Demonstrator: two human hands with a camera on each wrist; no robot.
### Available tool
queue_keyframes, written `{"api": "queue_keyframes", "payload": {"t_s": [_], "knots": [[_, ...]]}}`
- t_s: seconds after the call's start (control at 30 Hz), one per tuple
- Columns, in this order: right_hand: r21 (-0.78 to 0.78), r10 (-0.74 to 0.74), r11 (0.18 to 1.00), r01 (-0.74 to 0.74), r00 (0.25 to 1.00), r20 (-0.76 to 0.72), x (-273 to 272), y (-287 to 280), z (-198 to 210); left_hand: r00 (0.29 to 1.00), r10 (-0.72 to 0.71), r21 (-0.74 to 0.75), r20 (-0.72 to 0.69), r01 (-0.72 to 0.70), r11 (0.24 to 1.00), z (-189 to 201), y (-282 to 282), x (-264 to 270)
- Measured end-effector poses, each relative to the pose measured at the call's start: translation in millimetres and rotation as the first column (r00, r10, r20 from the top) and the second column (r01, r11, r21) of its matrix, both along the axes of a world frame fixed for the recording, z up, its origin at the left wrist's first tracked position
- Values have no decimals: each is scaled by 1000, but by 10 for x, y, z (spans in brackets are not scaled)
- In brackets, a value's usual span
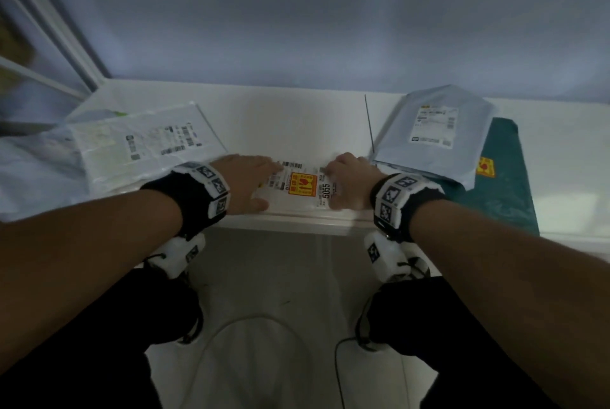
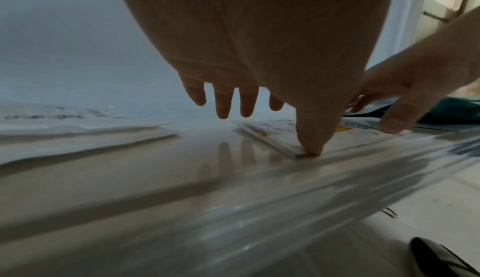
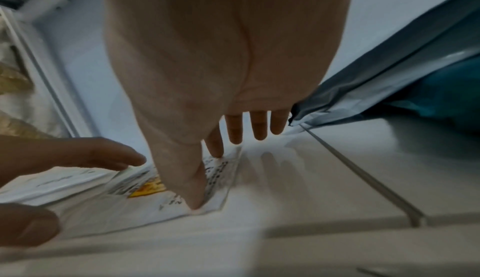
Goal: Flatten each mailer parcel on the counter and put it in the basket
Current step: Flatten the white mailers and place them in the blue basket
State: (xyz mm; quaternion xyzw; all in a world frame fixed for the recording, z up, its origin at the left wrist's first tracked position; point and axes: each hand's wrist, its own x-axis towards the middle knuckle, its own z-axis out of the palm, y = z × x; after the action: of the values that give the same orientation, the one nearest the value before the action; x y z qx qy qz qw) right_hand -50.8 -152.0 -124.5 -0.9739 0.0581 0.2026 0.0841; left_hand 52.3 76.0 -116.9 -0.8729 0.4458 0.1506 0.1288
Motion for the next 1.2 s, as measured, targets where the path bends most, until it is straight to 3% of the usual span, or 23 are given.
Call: {"api": "queue_keyframes", "payload": {"t_s": [0.13, 0.3, 0.47, 0.57, 0.63, 0.7, 0.77, 0.8, 0.93, 1.13, 1.2], "knots": [[64, 36, 997, -36, 999, 9, -35, 88, 37, 998, -47, 11, -46, 48, 999, -99, -11, -109], [94, 45, 994, -48, 998, 34, -75, 171, 57, 997, -63, -34, 48, 65, 997, -30, -99, -200], [53, 62, 997, -59, 997, -53, -144, 135, 158, 1000, 0, -102, 22, 3, 995, 119, -96, -280], [107, 55, 993, -58, 998, 28, -119, 94, 243, 995, 97, -215, -2, -95, 972, 196, -115, -250], [172, 4, 985, -34, 985, 174, -45, -8, 452, 976, 202, -393, -83, -218, 893, 354, -136, -173], [286, -111, 958, 25, 951, 288, 7, -102, 721, 938, 284, -556, -198, -346, 756, 551, -146, -96], [430, -237, 899, 81, 916, 325, 26, -161, 901, 876, 300, -618, -377, -479, 623, 681, -133, -21], [475, -281, 874, 103, 905, 319, 35, -176, 934, 852, 280, -617, -443, -516, 594, 716, -116, 6], [591, -425, 760, 269, 894, 139, 72, -176, 739, 858, 284, -570, -429, -500, 652, 582, -85, 99], [525, -484, 725, 445, 872, -71, 82, -42, 267, 767, 448, -426, -459, -632, 647, 54, -168, 94], [521, -519, 701, 487, 850, -95, 90, -42, 144, 809, 473, -330, -349, -578, 746, -106, -204, 147]]}}
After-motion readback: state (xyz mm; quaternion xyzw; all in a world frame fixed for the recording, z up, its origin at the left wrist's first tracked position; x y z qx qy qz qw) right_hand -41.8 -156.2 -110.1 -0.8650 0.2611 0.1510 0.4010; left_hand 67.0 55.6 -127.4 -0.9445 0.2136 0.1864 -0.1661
